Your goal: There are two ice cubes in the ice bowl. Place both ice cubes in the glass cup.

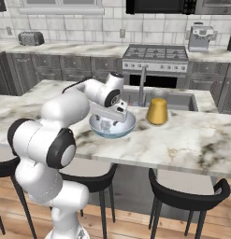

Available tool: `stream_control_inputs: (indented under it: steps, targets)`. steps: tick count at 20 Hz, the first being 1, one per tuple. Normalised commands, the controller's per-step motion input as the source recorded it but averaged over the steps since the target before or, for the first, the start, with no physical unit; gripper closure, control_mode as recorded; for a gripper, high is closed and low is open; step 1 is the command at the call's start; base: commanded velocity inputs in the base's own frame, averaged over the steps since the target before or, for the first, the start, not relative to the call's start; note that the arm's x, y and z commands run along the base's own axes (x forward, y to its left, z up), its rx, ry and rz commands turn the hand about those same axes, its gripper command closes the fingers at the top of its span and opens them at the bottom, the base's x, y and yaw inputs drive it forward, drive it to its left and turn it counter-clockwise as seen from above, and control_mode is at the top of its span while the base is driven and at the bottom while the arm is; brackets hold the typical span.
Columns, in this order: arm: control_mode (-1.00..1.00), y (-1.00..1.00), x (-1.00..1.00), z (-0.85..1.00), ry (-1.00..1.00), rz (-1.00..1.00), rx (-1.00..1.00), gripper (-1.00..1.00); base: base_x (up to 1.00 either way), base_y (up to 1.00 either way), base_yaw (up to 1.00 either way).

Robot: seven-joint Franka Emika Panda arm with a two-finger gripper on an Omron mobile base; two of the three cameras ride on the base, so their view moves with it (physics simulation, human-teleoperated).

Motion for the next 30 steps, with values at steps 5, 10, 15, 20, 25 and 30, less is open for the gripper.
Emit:
stream_control_inputs:
  steps: [5, 10, 15, 20, 25, 30]
  targets:
    - [-1.00, 0.00, 0.26, -0.21, 0.00, 0.00, 0.03, -1.00, 0.00, 0.00, 0.00]
    - [-1.00, 0.00, 0.10, -0.28, 0.00, 0.03, 0.03, -1.00, 0.00, 0.00, 0.00]
    - [-1.00, 0.00, 0.05, -0.28, 0.00, 0.04, 0.05, -1.00, 0.00, 0.00, 0.00]
    - [-1.00, 0.00, 0.24, -0.11, 0.00, 0.02, 0.02, -1.00, 0.00, 0.00, 0.00]
    - [-1.00, 0.00, 0.19, -0.06, 0.00, 0.00, 0.00, -1.00, 0.00, 0.00, 0.00]
    - [-1.00, 0.01, 0.00, -0.19, 0.00, 0.03, 0.00, -1.00, 0.00, 0.00, 0.00]
